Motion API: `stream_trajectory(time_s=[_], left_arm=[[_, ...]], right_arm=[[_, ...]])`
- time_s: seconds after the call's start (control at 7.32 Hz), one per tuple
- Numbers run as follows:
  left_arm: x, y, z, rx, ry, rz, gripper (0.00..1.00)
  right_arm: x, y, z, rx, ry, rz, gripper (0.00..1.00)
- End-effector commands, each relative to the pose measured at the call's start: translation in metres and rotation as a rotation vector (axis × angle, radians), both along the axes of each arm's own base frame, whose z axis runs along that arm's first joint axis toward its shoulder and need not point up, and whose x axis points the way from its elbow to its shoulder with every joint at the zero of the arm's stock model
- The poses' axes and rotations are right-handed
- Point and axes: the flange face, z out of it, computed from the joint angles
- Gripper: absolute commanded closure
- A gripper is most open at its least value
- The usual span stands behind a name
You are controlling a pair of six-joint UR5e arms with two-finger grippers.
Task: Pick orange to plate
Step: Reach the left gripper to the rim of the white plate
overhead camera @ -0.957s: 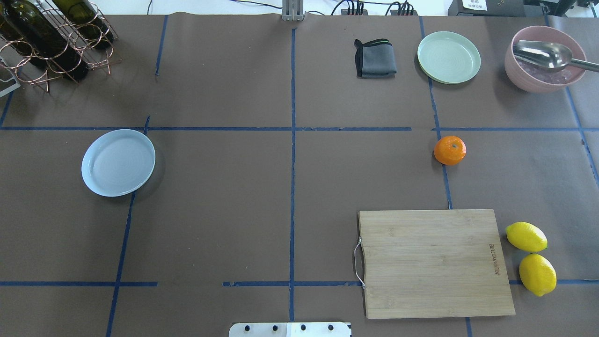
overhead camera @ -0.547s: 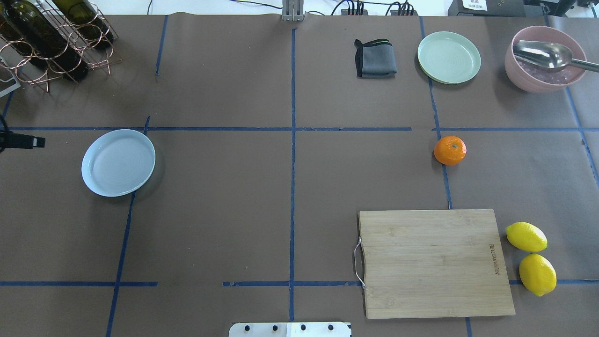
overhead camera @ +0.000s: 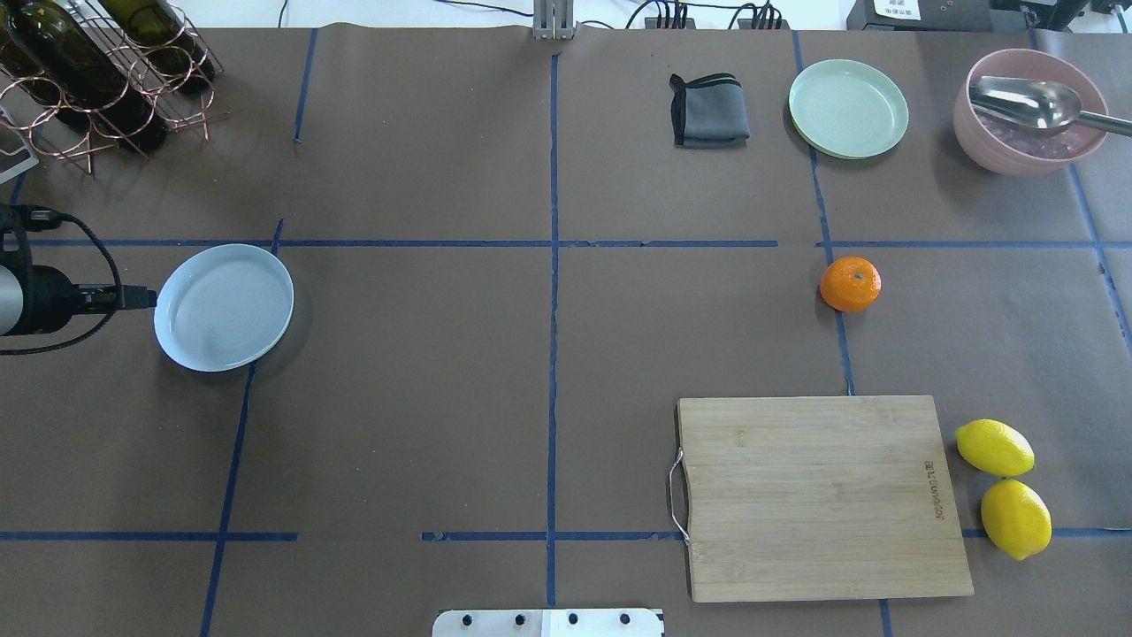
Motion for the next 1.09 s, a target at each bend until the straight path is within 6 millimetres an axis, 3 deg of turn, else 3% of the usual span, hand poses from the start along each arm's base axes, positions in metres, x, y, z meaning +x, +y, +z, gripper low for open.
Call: stream_trajectory(time_s=[0.0, 0.41, 0.55, 0.68, 0.96], left_arm=[[0.035, -0.006, 0.005, -0.015, -0.005, -0.008, 0.42], [0.039, -0.004, 0.004, -0.011, -0.006, -0.003, 1.0], [0.038, -0.004, 0.001, -0.003, -0.006, 0.0, 1.0], [0.037, -0.003, -0.017, 0.017, 0.02, 0.005, 1.0], [0.046, -0.009, -0.072, 0.069, 0.097, 0.006, 1.0]], right_arm=[[0.0, 0.0, 0.002, -0.005, 0.0, 0.001, 0.0], [0.0, 0.0, 0.001, -0.003, 0.0, 0.001, 0.0], [0.0, 0.0, 0.001, -0.003, 0.0, 0.001, 0.0], [0.0, 0.0, 0.001, -0.003, 0.0, 0.001, 0.0], [0.0, 0.0, 0.001, -0.002, 0.0, 0.0, 0.0]])
